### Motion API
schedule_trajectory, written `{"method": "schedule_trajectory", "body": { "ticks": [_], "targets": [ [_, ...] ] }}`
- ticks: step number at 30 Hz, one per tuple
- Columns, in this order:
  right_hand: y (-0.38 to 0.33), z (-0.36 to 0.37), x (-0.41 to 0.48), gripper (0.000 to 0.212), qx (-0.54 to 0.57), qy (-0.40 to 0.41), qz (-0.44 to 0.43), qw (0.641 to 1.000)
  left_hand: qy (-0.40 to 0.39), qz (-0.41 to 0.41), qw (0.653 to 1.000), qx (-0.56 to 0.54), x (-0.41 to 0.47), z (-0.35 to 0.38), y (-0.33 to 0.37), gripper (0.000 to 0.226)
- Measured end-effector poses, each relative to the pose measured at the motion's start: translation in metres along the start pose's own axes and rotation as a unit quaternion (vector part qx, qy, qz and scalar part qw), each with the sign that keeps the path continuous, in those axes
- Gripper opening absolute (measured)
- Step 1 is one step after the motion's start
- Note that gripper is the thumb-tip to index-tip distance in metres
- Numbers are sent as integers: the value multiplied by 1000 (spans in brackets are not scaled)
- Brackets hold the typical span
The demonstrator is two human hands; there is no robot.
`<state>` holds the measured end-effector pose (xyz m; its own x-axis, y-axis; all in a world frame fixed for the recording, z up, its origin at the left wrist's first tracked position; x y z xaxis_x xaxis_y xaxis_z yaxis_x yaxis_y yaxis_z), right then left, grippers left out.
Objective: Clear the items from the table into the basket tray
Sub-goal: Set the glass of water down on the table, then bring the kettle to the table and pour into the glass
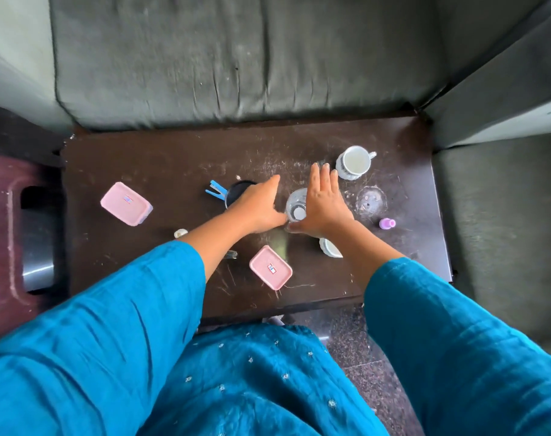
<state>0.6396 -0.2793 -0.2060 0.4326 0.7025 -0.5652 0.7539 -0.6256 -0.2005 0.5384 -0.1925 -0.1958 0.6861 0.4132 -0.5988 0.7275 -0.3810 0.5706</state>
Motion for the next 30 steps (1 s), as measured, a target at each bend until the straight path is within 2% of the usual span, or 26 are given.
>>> {"method": "schedule_trajectory", "body": {
  "ticks": [3, 7, 13, 17, 23, 26, 30],
  "targets": [
    [-28, -23, -5, 122, -12, 11, -15, 1000, 24, 9, 1000, -15, -22, -31, -9, 95],
    [-97, -55, -15, 112, -1, 21, -46, 999, 97, 1, 995, -28, -66, -83, -32, 106],
    [-247, -82, -28, 99, -31, 35, -180, 983, 216, -57, 972, -71, -149, -159, -103, 106],
    [-346, -73, -47, 96, -67, 18, -257, 964, 303, -97, 942, -107, -218, -193, -169, 105],
    [-490, -32, -87, 85, -84, -7, -365, 927, 430, -167, 878, -125, -327, -218, -272, 97],
    [-545, -1, -107, 81, -69, -54, -379, 921, 479, -183, 852, -101, -376, -223, -311, 90],
    [-594, 37, -119, 87, -46, -112, -363, 924, 528, -220, 817, -72, -422, -225, -358, 92]
  ]
}}
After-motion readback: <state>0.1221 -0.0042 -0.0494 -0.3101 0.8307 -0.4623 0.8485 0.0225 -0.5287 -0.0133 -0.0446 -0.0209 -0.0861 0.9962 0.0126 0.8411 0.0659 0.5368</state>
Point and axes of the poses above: each hand's wrist, its own x-axis towards the middle knuckle, its own z-axis out of the palm, y = z × x, the point moved 5 cm from there along x, towards the middle knuckle
